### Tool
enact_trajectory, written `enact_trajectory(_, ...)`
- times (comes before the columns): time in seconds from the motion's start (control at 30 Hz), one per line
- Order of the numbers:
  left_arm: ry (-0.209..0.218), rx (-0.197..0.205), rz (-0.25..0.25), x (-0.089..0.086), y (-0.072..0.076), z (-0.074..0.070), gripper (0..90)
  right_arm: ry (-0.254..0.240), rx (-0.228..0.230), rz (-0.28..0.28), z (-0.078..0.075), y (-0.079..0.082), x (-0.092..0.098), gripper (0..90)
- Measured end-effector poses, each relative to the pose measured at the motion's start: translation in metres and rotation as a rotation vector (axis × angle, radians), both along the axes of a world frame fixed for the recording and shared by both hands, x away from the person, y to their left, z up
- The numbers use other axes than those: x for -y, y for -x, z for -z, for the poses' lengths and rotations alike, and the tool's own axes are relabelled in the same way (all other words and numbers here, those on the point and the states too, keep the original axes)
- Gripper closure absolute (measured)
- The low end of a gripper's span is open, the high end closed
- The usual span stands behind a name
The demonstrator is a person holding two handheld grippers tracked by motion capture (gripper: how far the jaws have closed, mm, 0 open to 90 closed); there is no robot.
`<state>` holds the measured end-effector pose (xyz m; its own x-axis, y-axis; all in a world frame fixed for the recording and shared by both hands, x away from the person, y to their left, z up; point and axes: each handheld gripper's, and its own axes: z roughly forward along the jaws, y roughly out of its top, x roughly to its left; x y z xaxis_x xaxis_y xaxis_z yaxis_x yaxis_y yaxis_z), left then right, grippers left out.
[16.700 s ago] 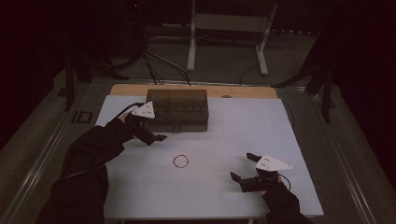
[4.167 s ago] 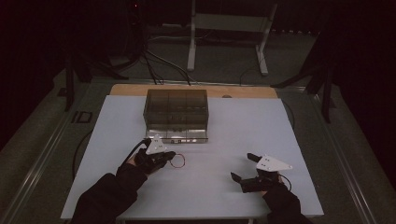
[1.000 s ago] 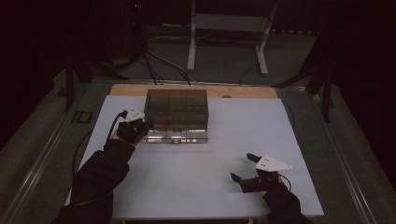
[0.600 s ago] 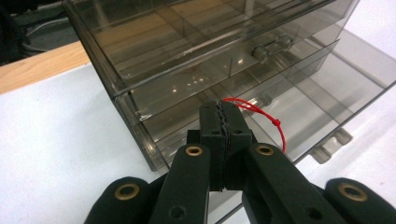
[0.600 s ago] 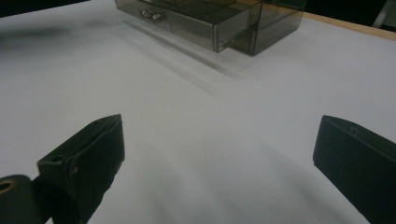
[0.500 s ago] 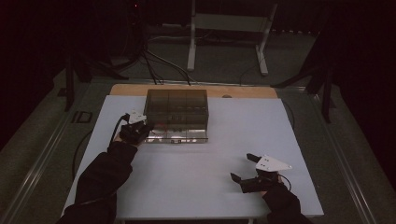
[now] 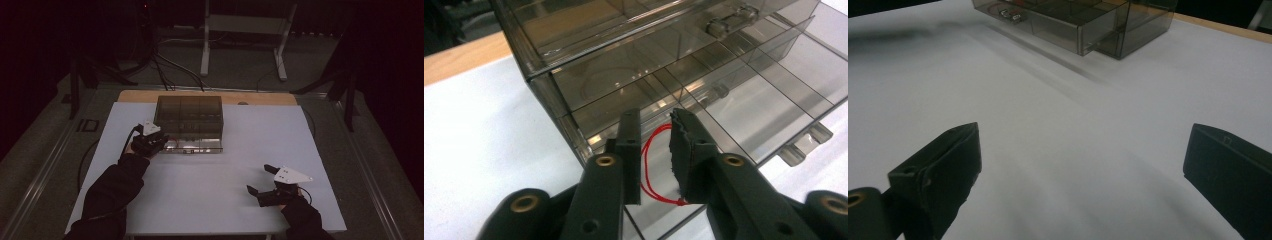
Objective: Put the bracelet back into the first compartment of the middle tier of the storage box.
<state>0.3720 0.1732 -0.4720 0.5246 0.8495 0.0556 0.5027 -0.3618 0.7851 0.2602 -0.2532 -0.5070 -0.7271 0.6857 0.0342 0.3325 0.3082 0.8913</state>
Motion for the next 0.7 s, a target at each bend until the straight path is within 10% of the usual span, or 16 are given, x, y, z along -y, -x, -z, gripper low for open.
enact_trajectory(0.7, 0.053, 0.003, -0.032, 0.003, 0.014, -0.024, 24.9, 0.007, -0.006, -0.005, 0.001, -0.001, -0.001, 2.4)
